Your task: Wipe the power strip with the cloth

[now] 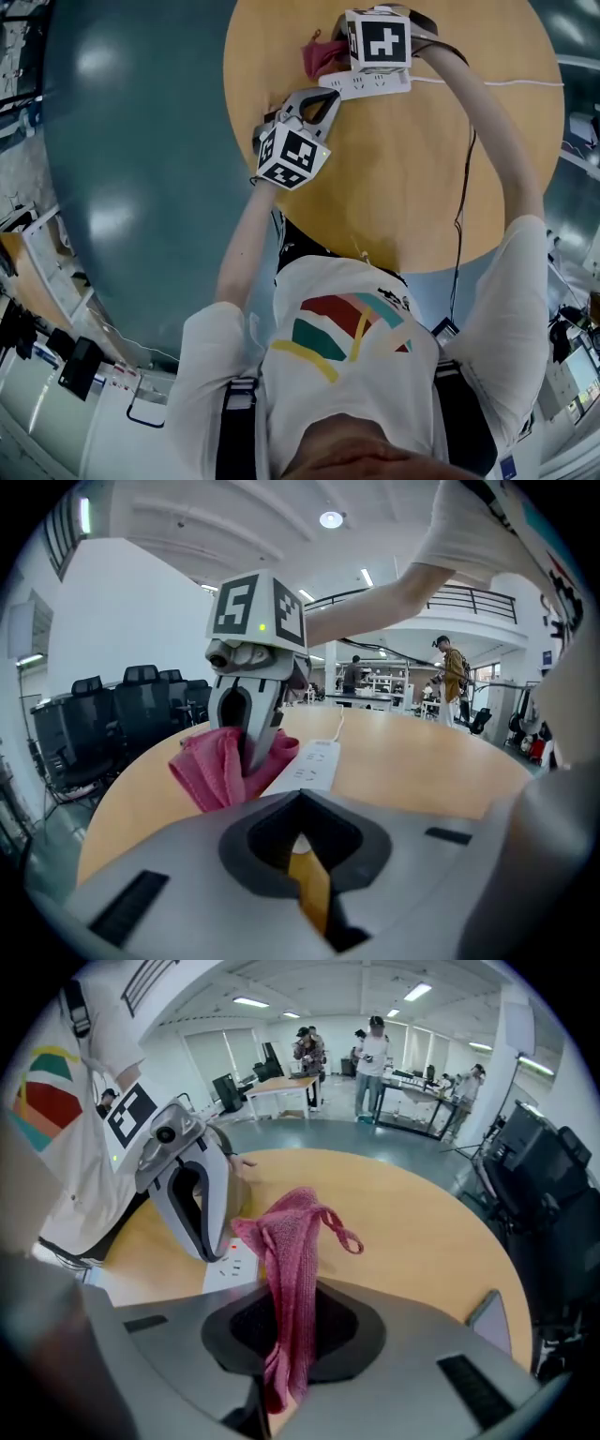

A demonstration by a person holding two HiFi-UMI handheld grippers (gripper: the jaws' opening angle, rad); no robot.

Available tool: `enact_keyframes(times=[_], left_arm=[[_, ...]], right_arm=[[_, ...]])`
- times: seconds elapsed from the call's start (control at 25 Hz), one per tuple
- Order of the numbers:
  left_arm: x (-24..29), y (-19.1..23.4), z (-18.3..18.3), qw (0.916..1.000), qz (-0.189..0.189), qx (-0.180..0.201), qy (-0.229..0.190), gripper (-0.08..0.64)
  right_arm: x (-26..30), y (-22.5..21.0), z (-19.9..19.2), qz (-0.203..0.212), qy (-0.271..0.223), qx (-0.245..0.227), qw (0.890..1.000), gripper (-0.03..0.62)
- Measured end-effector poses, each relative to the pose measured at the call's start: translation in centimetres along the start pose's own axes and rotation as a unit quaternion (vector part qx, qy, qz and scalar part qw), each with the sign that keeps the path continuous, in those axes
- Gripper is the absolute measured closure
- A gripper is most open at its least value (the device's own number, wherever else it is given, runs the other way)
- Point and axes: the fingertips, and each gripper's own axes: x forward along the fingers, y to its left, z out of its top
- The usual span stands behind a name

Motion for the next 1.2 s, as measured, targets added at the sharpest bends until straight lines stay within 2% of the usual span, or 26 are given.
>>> enact_keyframes(times=[0.2,0.48,0.8,0.88,1.04,1.2], left_arm=[[0.0,-0.4,-0.3,1.0,-0.008,0.0,0.0,0.517],[-0.5,-0.5,-0.1,0.9999,-0.007,-0.01,-0.002,0.517],[-0.4,-0.1,-0.2,0.9994,-0.01,-0.033,-0.004,0.517],[-0.4,0.0,-0.2,0.999,-0.011,-0.044,-0.002,0.518],[-0.1,0.3,-0.2,0.9992,-0.005,-0.039,0.007,0.517],[0.3,0.7,-0.1,0.9993,-0.002,-0.035,0.013,0.518]], right_arm=[[1.4,2.8,2.1,0.093,-0.013,-0.035,0.995,0.552],[1.7,4.0,4.6,0.16,-0.03,-0.037,0.986,0.554],[1.8,3.8,2.6,0.177,-0.018,-0.018,0.984,0.554],[1.6,3.8,1.0,0.181,0.0,-0.012,0.983,0.554],[0.2,3.7,-3.4,0.165,0.042,0.006,0.985,0.553],[-1.3,4.1,-7.7,0.149,0.056,0.04,0.986,0.554]])
